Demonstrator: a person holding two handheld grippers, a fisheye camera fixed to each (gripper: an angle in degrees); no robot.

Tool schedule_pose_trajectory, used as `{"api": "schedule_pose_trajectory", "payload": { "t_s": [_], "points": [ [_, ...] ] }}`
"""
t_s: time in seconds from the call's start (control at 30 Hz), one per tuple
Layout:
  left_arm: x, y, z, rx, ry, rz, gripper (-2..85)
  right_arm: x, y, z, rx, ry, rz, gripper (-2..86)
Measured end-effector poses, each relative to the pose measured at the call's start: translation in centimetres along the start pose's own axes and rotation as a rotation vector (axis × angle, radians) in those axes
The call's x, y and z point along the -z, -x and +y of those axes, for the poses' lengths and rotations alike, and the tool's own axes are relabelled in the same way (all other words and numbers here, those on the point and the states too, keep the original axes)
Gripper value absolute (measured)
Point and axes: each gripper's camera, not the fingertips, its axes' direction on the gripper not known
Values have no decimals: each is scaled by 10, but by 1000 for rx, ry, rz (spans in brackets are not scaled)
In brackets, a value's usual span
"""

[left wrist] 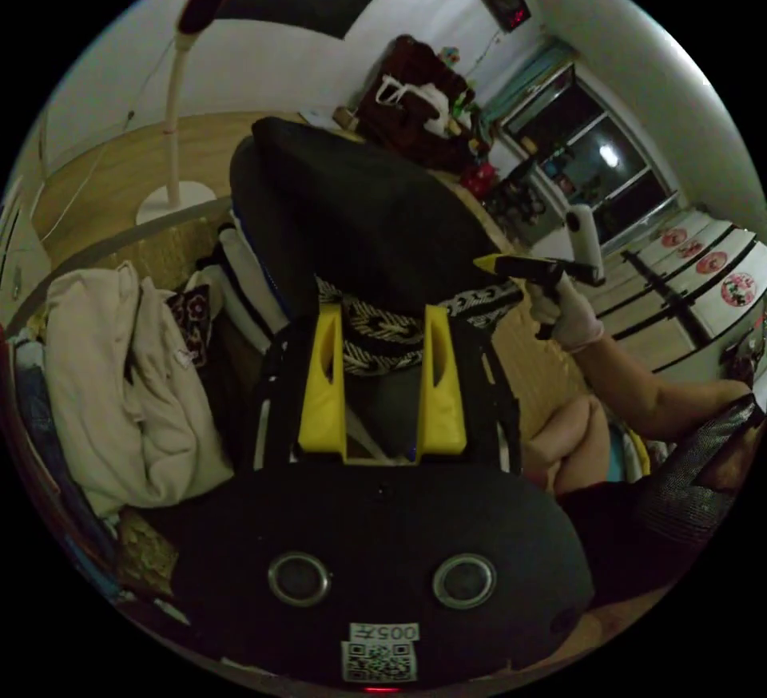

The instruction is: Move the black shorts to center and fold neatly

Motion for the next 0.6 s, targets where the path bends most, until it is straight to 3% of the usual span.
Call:
{"api": "schedule_pose_trajectory", "payload": {
  "t_s": [0.13,0.27,0.33,0.43,0.47,0.53,0.6],
  "points": [
    [26,-4,-20,71,104,128,75,-13,11,-17,47,14,38,1],
    [60,1,-18,181,18,487,72,6,28,-20,93,-37,52,-6],
    [54,9,-8,238,33,501,75,-1,25,-19,72,-26,34,-6],
    [19,36,19,424,151,371,77,-44,7,-15,19,53,92,-2],
    [6,46,32,472,158,420,71,-67,-4,-12,-13,110,113,3],
    [5,52,49,515,34,556,66,-81,-18,-5,-52,115,52,11],
    [27,36,61,458,-84,471,56,-73,-27,3,-83,41,-23,16]
  ]
}}
